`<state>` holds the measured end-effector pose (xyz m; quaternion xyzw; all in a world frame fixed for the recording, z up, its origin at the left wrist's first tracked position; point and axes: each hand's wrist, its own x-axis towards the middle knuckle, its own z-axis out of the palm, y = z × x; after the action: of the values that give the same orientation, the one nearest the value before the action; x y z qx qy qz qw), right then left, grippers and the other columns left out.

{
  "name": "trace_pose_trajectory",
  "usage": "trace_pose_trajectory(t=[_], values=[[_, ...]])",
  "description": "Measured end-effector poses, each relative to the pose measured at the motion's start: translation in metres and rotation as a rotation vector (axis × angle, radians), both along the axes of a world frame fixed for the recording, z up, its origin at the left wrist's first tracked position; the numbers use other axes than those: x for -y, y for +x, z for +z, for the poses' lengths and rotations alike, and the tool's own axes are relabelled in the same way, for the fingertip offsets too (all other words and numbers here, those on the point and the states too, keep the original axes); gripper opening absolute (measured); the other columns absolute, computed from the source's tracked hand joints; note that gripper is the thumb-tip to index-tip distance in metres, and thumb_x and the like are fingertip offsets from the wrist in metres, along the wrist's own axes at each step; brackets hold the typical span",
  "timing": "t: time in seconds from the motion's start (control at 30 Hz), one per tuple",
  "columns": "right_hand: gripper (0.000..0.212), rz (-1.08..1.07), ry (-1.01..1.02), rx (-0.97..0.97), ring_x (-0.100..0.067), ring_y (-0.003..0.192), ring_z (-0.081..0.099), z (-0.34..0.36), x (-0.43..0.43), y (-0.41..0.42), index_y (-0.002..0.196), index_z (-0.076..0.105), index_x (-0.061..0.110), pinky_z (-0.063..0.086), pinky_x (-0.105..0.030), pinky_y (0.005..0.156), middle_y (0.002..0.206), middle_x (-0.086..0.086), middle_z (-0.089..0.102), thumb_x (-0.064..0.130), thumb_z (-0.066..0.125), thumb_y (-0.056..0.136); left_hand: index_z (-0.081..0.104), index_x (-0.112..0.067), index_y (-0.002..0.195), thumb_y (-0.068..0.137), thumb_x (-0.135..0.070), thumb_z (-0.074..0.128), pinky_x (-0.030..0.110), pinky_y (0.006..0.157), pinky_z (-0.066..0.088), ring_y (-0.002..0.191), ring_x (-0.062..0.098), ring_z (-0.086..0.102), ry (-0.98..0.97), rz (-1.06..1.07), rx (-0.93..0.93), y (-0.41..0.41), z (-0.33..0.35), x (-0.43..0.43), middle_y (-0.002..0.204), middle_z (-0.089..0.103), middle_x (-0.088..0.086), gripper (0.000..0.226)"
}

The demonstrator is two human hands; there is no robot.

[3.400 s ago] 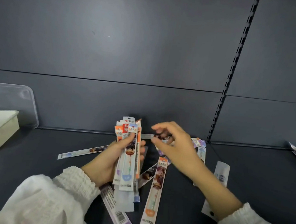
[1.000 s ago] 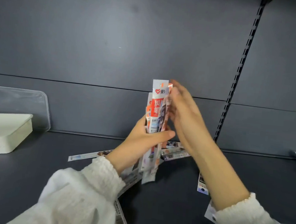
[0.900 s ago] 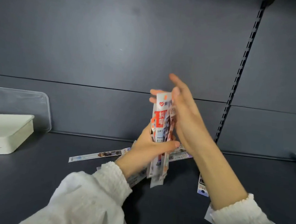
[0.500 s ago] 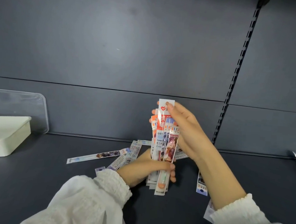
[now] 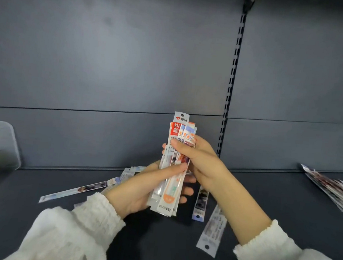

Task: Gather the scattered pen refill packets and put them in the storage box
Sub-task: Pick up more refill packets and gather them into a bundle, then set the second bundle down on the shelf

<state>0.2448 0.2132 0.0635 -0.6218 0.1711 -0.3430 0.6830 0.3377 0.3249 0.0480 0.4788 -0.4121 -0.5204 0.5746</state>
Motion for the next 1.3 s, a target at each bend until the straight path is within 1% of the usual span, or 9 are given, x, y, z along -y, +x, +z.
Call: trace_pose_trajectory(t=[0.2, 0.33, 0.53, 0.67, 0.83, 0.97, 1.07, 1.17, 1.3], values=[[0.029, -0.109, -0.046, -0.101, -0.025, 0.091, 0.071, -0.002, 0.059, -0.081, 0.110, 0.065, 0.005, 0.057, -0.038, 0.080, 0.102, -0.013, 0.074, 0.019, 0.070, 0.086, 0.043, -0.013, 0.127, 0.083, -0.017, 0.069, 0.043, 0.067, 0.061, 0.078, 0.029, 0.072, -0.077, 0.182, -0.054, -0.087, -0.002, 0.052, 0.094, 0.073, 0.019, 0.052], [0.029, -0.116, -0.126, -0.229, -0.024, 0.096, 0.070, -0.022, 0.106, -0.144, 0.111, 0.067, 0.011, 0.055, -0.038, 0.087, 0.101, -0.008, 0.075, 0.026, 0.069, 0.086, 0.032, -0.036, 0.132, 0.086, -0.011, 0.068, 0.044, 0.071, 0.060, 0.078, 0.029, 0.073, -0.057, 0.231, 0.006, -0.152, -0.017, 0.098, 0.098, 0.074, 0.014, 0.063], [0.025, -0.163, -0.201, -0.306, -0.013, 0.091, 0.070, -0.036, 0.174, -0.226, 0.118, 0.057, 0.017, 0.055, -0.024, 0.070, 0.104, -0.002, 0.072, 0.021, 0.060, 0.093, 0.051, -0.036, 0.120, 0.090, -0.007, 0.063, 0.040, 0.077, 0.060, 0.094, 0.027, 0.072, -0.104, 0.223, 0.033, -0.234, -0.032, 0.170, 0.111, 0.070, 0.012, 0.044], [0.020, -0.198, -0.289, -0.387, -0.004, 0.085, 0.065, -0.037, 0.210, -0.260, 0.113, 0.053, 0.022, 0.050, -0.015, 0.062, 0.099, 0.005, 0.067, 0.018, 0.058, 0.094, 0.053, -0.035, 0.125, 0.093, -0.010, 0.059, 0.033, 0.089, 0.056, 0.105, 0.014, 0.067, -0.143, 0.225, 0.184, -0.267, -0.045, 0.216, 0.115, 0.069, 0.000, 0.041], [0.008, -0.206, -0.402, -0.571, -0.014, 0.094, 0.068, -0.049, 0.254, -0.276, 0.094, 0.065, 0.029, 0.052, -0.038, 0.094, 0.100, 0.001, 0.073, 0.023, 0.064, 0.089, 0.043, -0.036, 0.136, 0.096, -0.014, 0.051, 0.026, 0.086, 0.054, 0.110, 0.005, 0.061, -0.083, 0.251, 0.407, -0.283, -0.069, 0.252, 0.123, 0.063, -0.009, 0.046], [0.039, -0.222, -0.379, -0.618, -0.017, 0.115, 0.057, -0.056, 0.262, -0.278, 0.126, 0.054, 0.011, 0.038, -0.021, 0.097, 0.116, 0.004, 0.061, 0.025, 0.062, 0.091, 0.042, -0.034, 0.139, 0.086, -0.033, 0.049, 0.043, 0.112, 0.034, 0.130, 0.015, 0.044, -0.059, 0.308, 0.644, -0.285, -0.081, 0.261, 0.133, 0.051, -0.006, 0.053], [0.051, -0.317, -0.483, -0.580, -0.022, 0.130, 0.047, -0.054, 0.264, -0.280, 0.141, 0.043, 0.012, 0.034, -0.023, 0.097, 0.139, -0.004, 0.052, 0.019, 0.057, 0.093, 0.042, -0.029, 0.141, 0.093, -0.036, 0.046, 0.041, 0.118, 0.019, 0.137, 0.012, 0.024, -0.005, 0.306, 0.739, -0.285, -0.077, 0.264, 0.139, 0.039, -0.009, 0.049], [0.040, -0.370, -0.576, -0.547, -0.018, 0.126, 0.050, -0.054, 0.260, -0.285, 0.132, 0.054, 0.018, 0.034, -0.022, 0.097, 0.137, -0.001, 0.055, 0.017, 0.056, 0.092, 0.061, -0.022, 0.123, 0.098, -0.028, 0.047, 0.027, 0.107, 0.039, 0.119, 0.008, 0.052, -0.020, 0.267, 0.644, -0.274, -0.066, 0.255, 0.123, 0.059, -0.008, 0.029], [0.023, -0.281, -0.763, -0.595, -0.007, 0.110, 0.057, -0.051, 0.244, -0.288, 0.111, 0.068, 0.021, 0.036, -0.012, 0.086, 0.117, 0.007, 0.066, 0.015, 0.058, 0.091, 0.067, -0.024, 0.114, 0.094, -0.027, 0.053, 0.023, 0.098, 0.043, 0.108, 0.006, 0.060, -0.009, 0.327, 1.071, -0.240, -0.040, 0.220, 0.114, 0.067, -0.012, 0.024]])
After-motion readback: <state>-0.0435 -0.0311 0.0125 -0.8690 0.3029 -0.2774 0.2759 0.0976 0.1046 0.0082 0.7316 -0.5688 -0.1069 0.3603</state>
